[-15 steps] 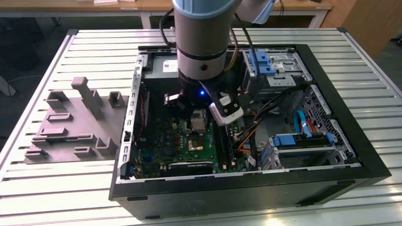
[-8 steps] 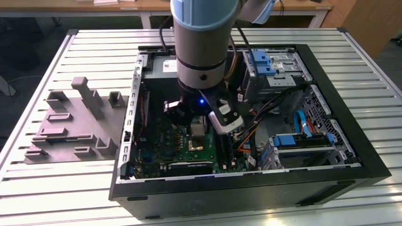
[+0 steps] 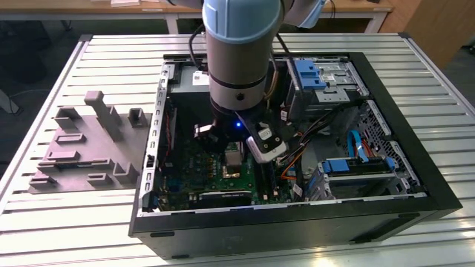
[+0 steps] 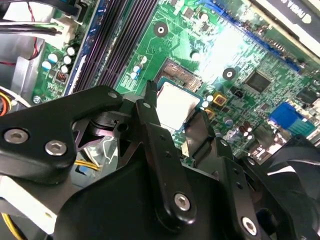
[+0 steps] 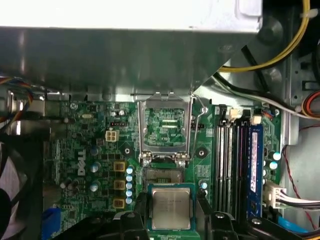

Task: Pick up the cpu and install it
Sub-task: 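Place the cpu into insertion slot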

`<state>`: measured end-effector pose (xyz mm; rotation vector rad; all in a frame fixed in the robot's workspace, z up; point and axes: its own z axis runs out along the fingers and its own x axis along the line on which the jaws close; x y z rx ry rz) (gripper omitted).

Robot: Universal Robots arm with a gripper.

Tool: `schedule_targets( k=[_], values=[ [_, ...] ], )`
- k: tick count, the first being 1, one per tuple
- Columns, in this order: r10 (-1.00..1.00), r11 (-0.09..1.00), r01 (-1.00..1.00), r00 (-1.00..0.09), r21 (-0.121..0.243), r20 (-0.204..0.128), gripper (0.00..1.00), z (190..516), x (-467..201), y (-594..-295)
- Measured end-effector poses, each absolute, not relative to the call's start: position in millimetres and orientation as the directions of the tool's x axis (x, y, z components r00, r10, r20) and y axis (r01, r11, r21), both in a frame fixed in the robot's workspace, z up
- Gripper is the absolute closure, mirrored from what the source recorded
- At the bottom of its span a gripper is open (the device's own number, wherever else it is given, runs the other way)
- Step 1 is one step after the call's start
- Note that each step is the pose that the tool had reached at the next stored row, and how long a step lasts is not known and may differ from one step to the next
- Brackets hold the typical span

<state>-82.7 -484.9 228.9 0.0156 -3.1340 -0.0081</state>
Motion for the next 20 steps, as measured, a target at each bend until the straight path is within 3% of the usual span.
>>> schedule_targets(
  k=[20],
  values=[
    [-0.015,1.0,-0.015,-1.0,0.005,0.011,0.53,204.8,-84.0,-487.0]
  ],
)
